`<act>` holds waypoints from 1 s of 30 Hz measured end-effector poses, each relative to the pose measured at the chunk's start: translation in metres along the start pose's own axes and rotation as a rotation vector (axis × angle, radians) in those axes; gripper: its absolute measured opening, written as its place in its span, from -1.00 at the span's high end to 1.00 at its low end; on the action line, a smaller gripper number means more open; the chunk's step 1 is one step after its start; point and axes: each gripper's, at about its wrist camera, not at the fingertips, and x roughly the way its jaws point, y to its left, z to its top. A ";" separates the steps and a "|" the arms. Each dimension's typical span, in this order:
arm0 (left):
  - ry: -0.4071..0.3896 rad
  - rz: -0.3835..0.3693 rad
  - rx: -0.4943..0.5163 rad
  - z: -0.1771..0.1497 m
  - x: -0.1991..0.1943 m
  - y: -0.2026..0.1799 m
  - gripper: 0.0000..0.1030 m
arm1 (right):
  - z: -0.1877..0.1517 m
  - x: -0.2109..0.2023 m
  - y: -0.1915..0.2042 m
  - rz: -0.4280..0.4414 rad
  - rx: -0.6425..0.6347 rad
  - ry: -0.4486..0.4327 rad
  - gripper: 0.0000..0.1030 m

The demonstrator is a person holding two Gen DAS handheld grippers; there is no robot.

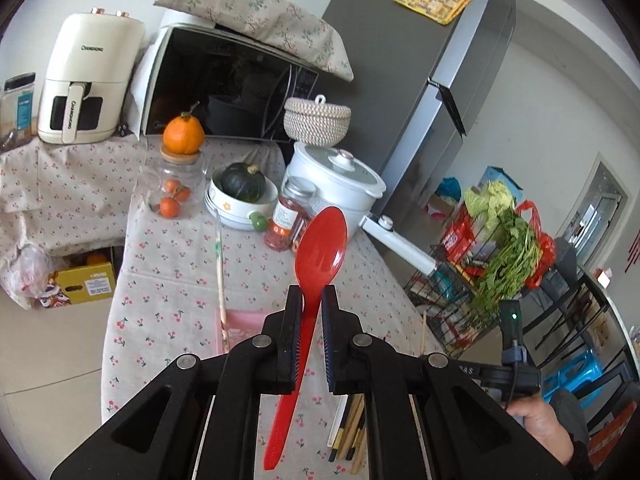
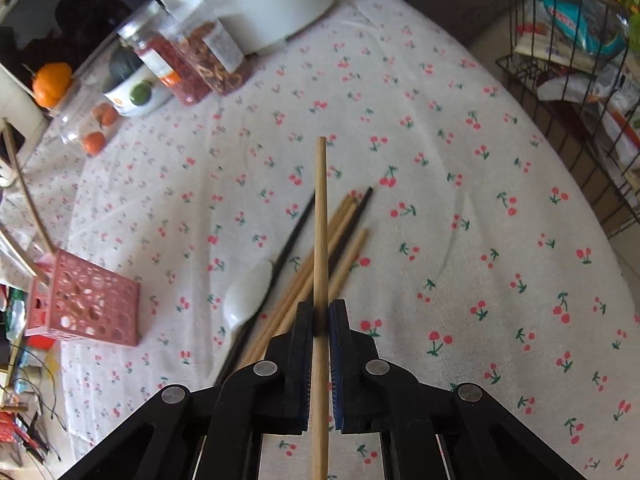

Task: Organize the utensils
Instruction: 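Carry the red spoon and chopstick over the pink basket and release both inside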

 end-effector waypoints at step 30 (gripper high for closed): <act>-0.139 0.089 0.057 -0.022 0.086 0.011 0.76 | -0.004 -0.065 0.043 0.131 -0.155 -0.253 0.90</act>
